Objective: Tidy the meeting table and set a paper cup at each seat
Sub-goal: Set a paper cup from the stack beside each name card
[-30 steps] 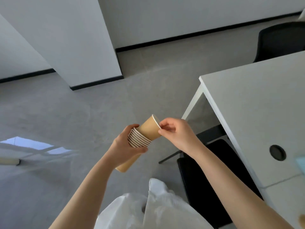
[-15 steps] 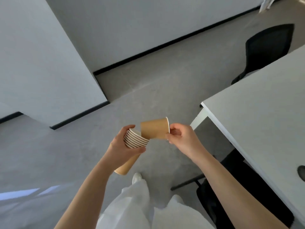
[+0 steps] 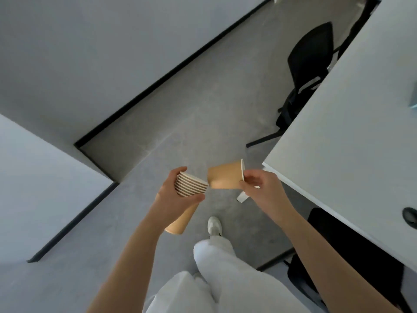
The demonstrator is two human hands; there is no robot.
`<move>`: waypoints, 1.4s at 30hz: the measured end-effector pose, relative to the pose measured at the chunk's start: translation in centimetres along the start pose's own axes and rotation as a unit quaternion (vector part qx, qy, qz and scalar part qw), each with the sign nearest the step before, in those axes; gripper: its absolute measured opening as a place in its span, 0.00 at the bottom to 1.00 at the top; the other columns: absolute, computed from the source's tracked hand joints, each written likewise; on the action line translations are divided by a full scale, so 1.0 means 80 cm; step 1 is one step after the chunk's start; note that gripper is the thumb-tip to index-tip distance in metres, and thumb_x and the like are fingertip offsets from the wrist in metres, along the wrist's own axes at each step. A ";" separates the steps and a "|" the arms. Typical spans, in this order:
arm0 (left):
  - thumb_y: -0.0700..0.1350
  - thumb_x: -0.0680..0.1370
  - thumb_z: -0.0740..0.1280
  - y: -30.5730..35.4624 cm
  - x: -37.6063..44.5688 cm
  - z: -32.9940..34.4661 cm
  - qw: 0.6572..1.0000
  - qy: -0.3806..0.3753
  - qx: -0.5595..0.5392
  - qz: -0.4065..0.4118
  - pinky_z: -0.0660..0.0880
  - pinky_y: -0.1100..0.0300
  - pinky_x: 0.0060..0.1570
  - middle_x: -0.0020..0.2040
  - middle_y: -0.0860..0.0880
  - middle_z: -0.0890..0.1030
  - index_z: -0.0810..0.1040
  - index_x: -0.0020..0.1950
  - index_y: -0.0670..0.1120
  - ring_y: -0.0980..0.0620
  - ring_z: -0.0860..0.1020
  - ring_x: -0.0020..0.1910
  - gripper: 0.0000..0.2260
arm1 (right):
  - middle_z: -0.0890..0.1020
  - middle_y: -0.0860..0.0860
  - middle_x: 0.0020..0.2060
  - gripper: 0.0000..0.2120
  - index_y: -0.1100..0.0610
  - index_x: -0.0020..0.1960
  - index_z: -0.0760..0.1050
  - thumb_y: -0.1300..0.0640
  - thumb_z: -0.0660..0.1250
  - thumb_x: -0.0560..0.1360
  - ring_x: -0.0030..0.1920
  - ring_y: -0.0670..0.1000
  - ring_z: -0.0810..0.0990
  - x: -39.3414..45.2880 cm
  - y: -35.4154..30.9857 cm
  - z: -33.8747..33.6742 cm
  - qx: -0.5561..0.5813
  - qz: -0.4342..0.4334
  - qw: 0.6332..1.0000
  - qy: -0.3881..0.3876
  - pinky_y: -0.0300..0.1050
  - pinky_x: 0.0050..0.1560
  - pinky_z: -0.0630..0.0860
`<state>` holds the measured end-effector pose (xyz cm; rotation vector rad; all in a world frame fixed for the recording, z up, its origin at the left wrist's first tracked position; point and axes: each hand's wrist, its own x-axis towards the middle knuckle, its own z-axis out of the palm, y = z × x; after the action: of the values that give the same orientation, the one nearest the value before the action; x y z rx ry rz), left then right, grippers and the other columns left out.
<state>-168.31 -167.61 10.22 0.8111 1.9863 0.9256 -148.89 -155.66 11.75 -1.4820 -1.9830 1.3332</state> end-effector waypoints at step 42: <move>0.50 0.66 0.80 0.425 0.673 0.212 0.923 -0.316 0.133 0.176 0.76 0.60 0.45 0.50 0.56 0.76 0.65 0.58 0.53 0.57 0.78 0.49 0.30 | 0.83 0.49 0.42 0.06 0.55 0.50 0.82 0.62 0.67 0.76 0.45 0.51 0.82 0.516 0.017 -0.219 -0.003 0.249 0.888 0.388 0.41 0.48 0.76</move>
<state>-173.03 -101.87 10.40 1.4500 1.4264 0.4844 -152.33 -111.01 8.92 -2.1694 -1.1314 0.6707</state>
